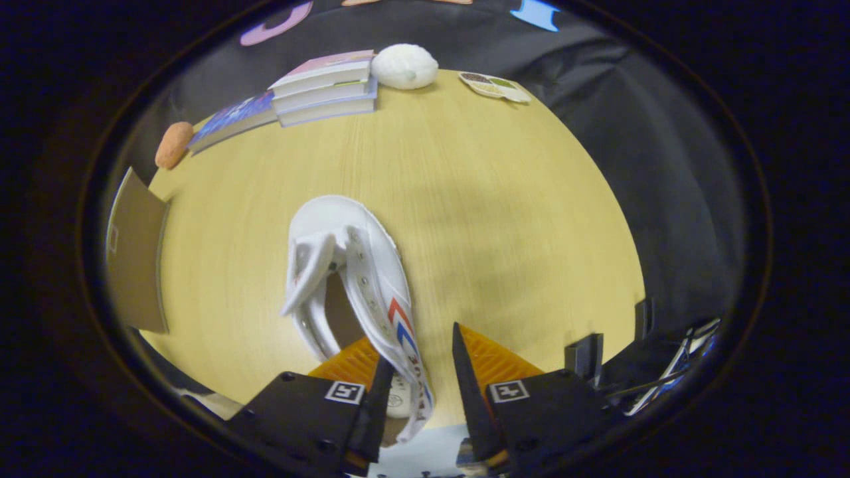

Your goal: Open the storage box then place both shoes into the box .Put the left shoe in first, then the right shoe, with the right side of both shoes facing outward in a uniform manner.

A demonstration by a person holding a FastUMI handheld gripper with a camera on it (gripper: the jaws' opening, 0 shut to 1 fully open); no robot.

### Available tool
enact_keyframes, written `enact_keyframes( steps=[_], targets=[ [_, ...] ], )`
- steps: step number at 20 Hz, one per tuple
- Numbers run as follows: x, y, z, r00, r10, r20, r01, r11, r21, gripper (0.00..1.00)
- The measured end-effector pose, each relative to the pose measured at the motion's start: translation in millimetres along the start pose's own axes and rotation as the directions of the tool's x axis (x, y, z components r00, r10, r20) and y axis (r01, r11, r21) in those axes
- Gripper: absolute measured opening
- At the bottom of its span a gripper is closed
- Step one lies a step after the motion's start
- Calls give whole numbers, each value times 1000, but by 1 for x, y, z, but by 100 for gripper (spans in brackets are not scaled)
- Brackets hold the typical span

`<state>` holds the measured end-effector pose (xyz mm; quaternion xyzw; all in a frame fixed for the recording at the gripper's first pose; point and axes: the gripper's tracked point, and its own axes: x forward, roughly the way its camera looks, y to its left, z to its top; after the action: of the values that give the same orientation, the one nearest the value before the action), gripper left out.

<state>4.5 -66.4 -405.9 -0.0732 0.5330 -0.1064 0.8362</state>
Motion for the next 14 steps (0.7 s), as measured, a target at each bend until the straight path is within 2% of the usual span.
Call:
enact_keyframes(
  steps=[2,7,8,12,14],
  targets=[
    [6,3,5,1000,20,8,-21,999,33,26],
    [17,5,5,998,70,1,-70,997,-23,25],
    [35,0,1,999,50,9,-49,998,-40,24],
    [16,0,2,997,81,-16,-80,996,44,13],
    [13,9,-1,987,159,-25,-153,978,144,7]
  ],
)
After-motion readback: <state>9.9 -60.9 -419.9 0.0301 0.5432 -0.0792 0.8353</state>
